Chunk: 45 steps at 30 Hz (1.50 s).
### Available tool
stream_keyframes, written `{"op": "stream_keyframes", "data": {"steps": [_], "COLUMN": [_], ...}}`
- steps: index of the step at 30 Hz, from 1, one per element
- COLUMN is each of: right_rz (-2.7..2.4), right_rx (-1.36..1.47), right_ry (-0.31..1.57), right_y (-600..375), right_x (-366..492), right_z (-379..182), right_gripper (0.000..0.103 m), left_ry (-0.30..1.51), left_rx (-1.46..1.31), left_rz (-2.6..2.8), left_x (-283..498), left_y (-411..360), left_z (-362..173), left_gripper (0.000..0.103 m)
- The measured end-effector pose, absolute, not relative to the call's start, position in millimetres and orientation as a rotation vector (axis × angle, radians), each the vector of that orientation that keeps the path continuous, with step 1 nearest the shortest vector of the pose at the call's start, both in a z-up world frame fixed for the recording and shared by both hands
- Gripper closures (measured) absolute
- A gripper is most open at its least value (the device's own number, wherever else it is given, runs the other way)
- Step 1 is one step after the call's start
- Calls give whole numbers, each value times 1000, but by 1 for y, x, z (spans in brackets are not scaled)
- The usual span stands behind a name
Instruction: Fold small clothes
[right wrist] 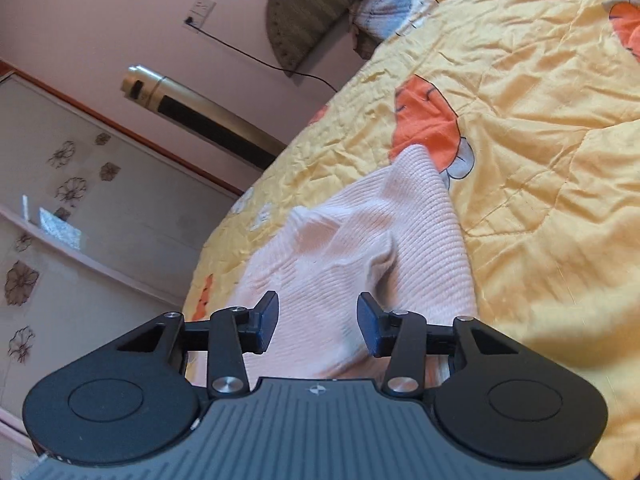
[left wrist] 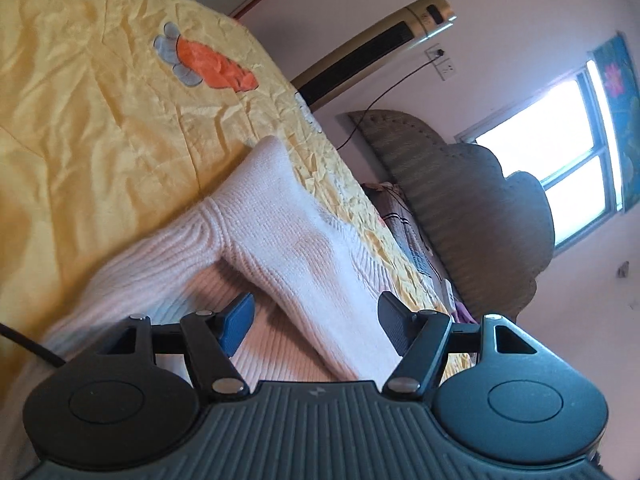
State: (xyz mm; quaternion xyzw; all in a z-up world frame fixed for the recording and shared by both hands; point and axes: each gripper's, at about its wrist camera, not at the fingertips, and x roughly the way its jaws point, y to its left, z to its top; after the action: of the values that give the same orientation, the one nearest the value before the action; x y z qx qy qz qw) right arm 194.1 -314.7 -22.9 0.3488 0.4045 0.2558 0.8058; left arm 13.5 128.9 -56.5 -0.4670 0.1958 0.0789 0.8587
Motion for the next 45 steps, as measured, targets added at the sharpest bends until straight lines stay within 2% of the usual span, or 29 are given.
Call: {"op": "stream_keyframes", "data": {"steps": [5, 11, 19, 25, 27, 30, 33, 38, 39, 42, 45], "right_rz": [572, 465, 385, 354, 367, 395, 365, 407, 436, 465, 455], "right_rx": [647, 397, 227, 56, 30, -43, -23, 131, 155, 124, 95], "right_ry": [911, 943, 910, 913, 953, 983, 982, 994, 1006, 1013, 1016], "right_y": [-326, -313, -303, -288, -288, -291, -304, -314, -311, -298, -296], "right_x": [121, 59, 36, 16, 10, -8, -20, -22, -22, -23, -22], "right_z": [-12, -22, -22, -34, -38, -45, -41, -37, -38, -44, -43], "right_gripper": [44, 44, 36, 34, 26, 26, 26, 25, 26, 41, 50], "left_ry": [424, 502, 565, 622, 638, 657, 720, 719, 722, 751, 788], "left_rx": [-918, -778, -564, -519, -509, -482, -496, -644, -647, -584, -621], "left_rz": [297, 305, 267, 215, 197, 180, 284, 288, 280, 260, 168], "left_x": [-44, -77, -104, -116, -121, -131, -138, -142, -141, -138, -134], "left_y": [129, 118, 85, 78, 78, 80, 90, 109, 109, 101, 95], "left_z": [-53, -57, -56, -52, -51, -45, -43, -48, -49, -48, -45], "left_gripper": [32, 33, 32, 30, 30, 30, 8, 6, 5, 3, 3]}}
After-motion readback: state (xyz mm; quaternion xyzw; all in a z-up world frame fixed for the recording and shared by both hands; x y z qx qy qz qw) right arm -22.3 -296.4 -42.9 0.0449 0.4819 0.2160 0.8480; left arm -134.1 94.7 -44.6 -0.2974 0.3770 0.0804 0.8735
